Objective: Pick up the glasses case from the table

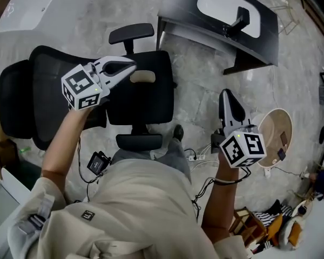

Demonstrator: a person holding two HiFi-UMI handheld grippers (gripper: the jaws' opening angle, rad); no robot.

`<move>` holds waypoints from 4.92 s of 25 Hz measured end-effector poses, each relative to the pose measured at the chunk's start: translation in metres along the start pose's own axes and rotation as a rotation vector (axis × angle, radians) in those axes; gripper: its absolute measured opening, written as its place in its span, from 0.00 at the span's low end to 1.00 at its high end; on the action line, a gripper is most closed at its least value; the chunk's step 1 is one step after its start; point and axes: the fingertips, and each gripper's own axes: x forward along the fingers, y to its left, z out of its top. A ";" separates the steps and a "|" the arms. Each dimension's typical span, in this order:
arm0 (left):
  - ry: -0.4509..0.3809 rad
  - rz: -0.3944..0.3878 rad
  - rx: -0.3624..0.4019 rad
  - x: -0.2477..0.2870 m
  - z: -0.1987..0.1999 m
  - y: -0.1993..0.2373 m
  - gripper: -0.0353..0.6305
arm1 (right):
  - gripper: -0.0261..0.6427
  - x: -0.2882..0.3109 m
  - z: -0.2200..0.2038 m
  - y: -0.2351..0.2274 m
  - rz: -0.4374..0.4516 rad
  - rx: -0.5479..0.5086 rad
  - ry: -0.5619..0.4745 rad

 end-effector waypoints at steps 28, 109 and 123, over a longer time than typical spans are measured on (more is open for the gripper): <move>0.251 -0.050 -0.133 0.106 -0.173 0.058 0.08 | 0.08 0.009 -0.090 -0.051 -0.070 0.079 0.122; 0.906 -0.033 -0.013 0.190 -0.524 0.163 0.71 | 0.08 0.097 -0.256 -0.087 -0.065 0.177 0.441; 0.794 0.091 -0.149 0.151 -0.498 0.170 0.71 | 0.08 0.108 -0.224 -0.064 -0.035 0.136 0.405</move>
